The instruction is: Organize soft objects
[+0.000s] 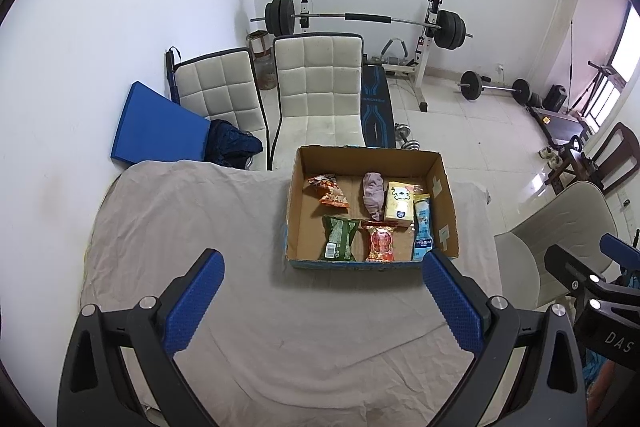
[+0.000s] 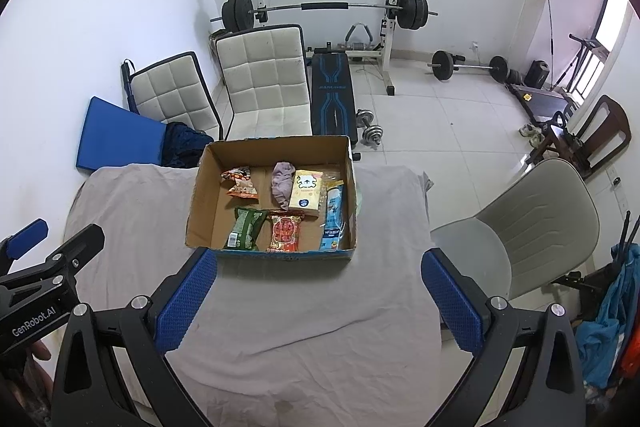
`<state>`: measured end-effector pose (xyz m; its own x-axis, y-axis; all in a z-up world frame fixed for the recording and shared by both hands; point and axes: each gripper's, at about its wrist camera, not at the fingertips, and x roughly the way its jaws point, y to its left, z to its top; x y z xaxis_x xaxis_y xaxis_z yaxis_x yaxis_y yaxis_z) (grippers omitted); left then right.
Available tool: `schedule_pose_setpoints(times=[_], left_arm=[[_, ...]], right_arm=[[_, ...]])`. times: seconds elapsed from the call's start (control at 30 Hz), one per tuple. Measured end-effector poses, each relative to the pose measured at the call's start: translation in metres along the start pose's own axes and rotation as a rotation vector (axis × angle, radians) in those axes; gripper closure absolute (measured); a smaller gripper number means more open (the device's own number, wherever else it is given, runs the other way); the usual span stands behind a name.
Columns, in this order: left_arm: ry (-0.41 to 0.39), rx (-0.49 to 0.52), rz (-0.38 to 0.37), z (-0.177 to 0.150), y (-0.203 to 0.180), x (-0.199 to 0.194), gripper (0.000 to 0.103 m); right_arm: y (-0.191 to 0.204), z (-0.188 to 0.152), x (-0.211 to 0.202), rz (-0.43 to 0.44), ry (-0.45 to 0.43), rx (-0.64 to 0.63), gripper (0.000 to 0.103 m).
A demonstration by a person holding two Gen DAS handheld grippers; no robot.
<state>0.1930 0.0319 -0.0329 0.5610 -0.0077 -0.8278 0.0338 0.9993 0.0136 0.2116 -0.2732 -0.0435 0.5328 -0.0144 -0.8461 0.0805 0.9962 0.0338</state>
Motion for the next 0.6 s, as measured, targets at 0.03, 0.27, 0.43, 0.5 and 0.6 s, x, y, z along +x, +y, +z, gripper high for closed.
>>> schedule_pose_setpoints(times=[0.03, 0.27, 0.43, 0.5, 0.6], left_arm=[[0.001, 0.0, 0.0, -0.0001, 0.0, -0.0001, 0.001], [-0.001, 0.001, -0.006, 0.0018, -0.0014, -0.0027, 0.001], [-0.002, 0.002, -0.006, 0.0022, -0.002, -0.0031, 0.001], [-0.003, 0.001, -0.007, 0.0021, -0.0021, -0.0037, 0.001], [-0.007, 0.003, -0.008, 0.0032, -0.0044, -0.0064, 0.001]], right_arm=[[-0.0004, 0.0, -0.0008, 0.001, -0.001, 0.002, 0.0], [-0.0007, -0.0007, -0.0038, -0.001, -0.003, 0.002, 0.0], [-0.0009, -0.0012, -0.0048, -0.001, -0.005, 0.001, 0.0], [-0.0013, -0.0021, -0.0081, 0.003, -0.008, 0.003, 0.0], [-0.0013, -0.0037, -0.0106, 0.002, -0.012, 0.004, 0.0]])
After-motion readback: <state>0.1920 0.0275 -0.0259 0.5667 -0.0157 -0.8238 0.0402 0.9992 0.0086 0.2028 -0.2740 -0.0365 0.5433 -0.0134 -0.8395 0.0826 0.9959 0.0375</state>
